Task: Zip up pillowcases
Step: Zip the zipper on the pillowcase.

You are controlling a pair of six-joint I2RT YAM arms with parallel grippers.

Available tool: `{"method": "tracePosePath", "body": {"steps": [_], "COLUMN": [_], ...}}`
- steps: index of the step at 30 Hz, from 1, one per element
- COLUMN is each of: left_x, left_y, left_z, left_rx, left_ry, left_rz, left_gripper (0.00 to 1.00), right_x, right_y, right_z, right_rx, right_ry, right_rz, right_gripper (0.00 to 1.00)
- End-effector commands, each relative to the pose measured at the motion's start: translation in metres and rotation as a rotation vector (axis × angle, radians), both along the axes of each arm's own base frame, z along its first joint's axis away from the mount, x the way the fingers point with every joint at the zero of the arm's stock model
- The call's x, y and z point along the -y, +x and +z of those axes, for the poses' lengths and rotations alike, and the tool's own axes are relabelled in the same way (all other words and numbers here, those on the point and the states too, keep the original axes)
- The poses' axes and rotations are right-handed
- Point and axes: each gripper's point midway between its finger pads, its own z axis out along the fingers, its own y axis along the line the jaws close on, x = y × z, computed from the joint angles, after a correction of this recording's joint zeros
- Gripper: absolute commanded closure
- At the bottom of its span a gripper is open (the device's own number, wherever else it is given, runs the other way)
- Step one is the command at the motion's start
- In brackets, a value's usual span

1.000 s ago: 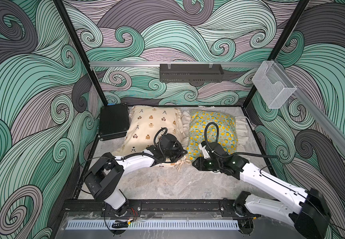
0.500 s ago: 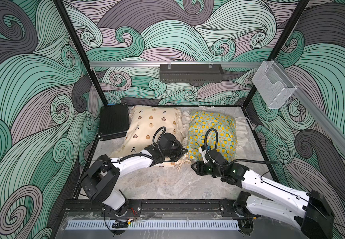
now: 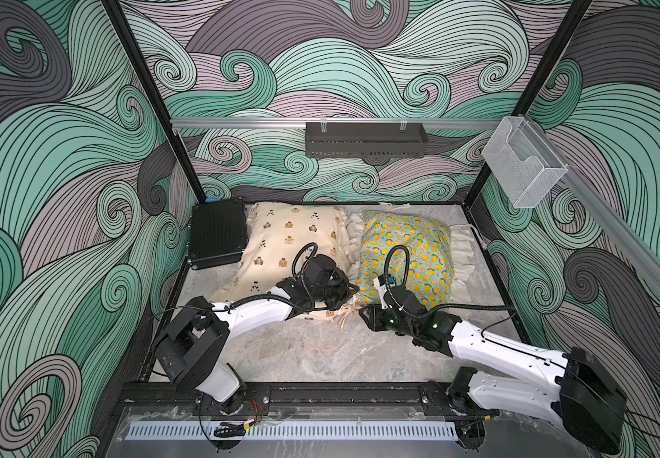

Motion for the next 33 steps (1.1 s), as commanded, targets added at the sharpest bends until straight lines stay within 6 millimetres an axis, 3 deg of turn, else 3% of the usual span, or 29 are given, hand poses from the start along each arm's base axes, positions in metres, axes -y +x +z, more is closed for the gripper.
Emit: {"method": "tracePosePath", "body": {"steps": [1, 11, 18, 33], "left_x": [0.005, 0.004, 0.003, -0.005], "left_y": [-0.001, -0.001, 0.0, 0.01], "left_z": [0.015, 0.015, 0.014, 0.013], "left_rx": [0.017, 0.021, 0.025, 0.071], "left_ry": [-0.038, -0.035, -0.027, 0.027], "left_rz": [-0.017, -0.017, -0.012, 0.022], "left_gripper": [1.0, 1.0, 1.0, 1.0], "right_x": [-0.003, -0.006, 0.006, 0.013], "right_y": [0.011, 0.019, 0.02, -0.002], "right_z": [0.007, 0.018, 0.017, 0.007], "right_rx": [0.053, 0.123, 0.122, -0.005], "right_ry": [-0.004, 0.002, -0.019, -0.021], "right_rz": [-0.019, -0.015, -0.06, -0.033], "right_gripper": [0.62, 0.68, 0.79, 0.9]}}
